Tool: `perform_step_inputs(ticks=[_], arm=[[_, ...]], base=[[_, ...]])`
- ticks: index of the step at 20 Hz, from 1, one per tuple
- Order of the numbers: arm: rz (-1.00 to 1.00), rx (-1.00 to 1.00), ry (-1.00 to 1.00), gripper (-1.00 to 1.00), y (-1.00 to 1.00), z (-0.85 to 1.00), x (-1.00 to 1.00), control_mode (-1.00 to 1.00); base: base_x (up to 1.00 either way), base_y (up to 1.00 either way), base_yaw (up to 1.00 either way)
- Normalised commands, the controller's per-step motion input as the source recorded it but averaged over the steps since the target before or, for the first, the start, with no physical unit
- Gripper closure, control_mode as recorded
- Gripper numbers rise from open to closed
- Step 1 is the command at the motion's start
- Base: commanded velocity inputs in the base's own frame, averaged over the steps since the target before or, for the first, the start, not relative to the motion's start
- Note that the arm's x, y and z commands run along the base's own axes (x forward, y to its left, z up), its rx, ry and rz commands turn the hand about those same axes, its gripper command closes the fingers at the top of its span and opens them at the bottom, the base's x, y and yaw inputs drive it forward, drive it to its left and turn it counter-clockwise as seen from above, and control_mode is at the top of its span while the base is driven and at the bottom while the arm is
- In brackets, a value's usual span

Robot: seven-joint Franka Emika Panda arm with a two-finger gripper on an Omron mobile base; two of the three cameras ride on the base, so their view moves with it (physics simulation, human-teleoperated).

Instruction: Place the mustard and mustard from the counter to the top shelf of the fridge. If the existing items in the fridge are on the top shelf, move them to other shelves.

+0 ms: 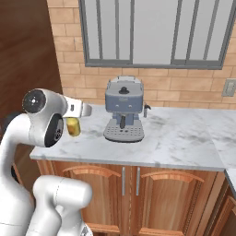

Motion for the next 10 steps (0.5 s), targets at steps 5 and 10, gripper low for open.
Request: perform_step_inputs(ticks=[5,10], arm=[[-0.01,0.0,0.0,1.0,-0.04,0.59,-1.0,-1.0],[0.0,0.0,-0.02,1.0,-0.24,0.08,-1.0,-1.0]], base=[[0.0,0.0,0.0],[0.0,0.0,0.0]])
